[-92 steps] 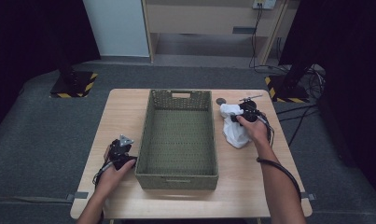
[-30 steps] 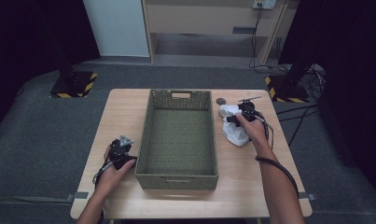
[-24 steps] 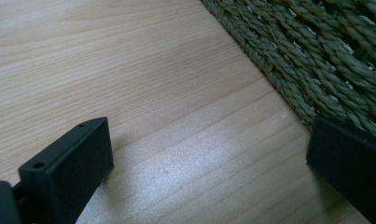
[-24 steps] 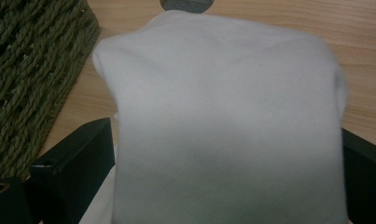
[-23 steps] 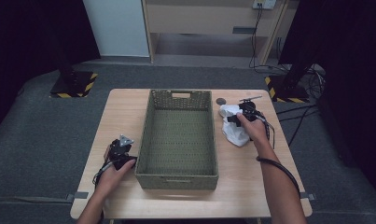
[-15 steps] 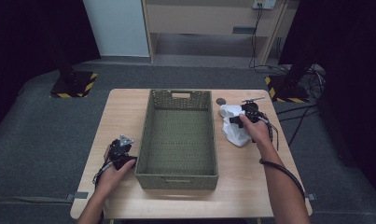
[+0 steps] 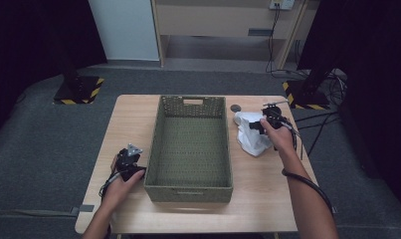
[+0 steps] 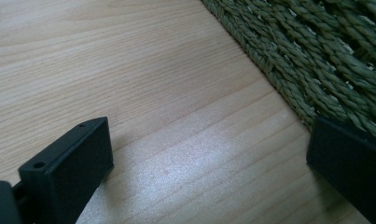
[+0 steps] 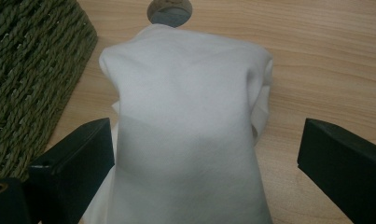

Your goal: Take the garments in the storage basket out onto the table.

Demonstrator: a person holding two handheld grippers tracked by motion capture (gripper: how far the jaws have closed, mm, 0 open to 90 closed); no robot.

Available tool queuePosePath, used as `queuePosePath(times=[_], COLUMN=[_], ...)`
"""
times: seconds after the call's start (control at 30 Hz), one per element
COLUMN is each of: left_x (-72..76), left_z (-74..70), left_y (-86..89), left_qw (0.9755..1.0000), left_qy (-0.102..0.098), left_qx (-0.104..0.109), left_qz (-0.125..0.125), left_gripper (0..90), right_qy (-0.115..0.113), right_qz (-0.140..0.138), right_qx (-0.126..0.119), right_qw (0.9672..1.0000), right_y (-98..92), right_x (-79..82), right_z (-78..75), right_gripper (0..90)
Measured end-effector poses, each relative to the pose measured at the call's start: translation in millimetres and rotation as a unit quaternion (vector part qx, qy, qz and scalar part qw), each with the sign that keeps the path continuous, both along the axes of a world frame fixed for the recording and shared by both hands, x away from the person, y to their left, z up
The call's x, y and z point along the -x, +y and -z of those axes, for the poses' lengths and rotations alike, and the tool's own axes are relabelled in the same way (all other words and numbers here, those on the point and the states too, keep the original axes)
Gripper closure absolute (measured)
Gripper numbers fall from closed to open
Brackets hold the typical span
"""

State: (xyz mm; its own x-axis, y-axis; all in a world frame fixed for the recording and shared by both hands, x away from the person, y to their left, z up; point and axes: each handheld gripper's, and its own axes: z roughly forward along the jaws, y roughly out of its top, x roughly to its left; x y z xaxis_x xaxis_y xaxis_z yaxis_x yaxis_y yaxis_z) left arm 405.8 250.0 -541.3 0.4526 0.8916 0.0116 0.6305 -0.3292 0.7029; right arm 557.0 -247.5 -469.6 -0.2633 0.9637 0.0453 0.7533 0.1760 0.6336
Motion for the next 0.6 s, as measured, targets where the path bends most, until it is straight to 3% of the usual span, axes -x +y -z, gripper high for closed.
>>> queuePosePath(times=[0.23,0.4,0.6], left_x=[0.0,0.2,0.1], left_z=[0.0,0.0,0.0], left_y=[0.0,-0.1,-0.1], left_qw=[1.0,1.0,1.0], left_qy=[0.0,0.0,0.0], left_qx=[0.0,0.0,0.0], left_qz=[0.0,-0.001,-0.001], left_gripper=[0.0,0.0,0.0], right_qy=[-0.007,-0.019,-0.044], right_qz=[0.01,0.02,0.011], right_qx=[0.007,0.009,0.006], right_qw=[0.9999,0.9996,0.9989], right_y=[2.8,5.7,14.9], right_x=[-4.2,-8.5,-8.6], right_z=[-0.4,1.6,1.0], right_gripper=[3.6,3.9,3.7])
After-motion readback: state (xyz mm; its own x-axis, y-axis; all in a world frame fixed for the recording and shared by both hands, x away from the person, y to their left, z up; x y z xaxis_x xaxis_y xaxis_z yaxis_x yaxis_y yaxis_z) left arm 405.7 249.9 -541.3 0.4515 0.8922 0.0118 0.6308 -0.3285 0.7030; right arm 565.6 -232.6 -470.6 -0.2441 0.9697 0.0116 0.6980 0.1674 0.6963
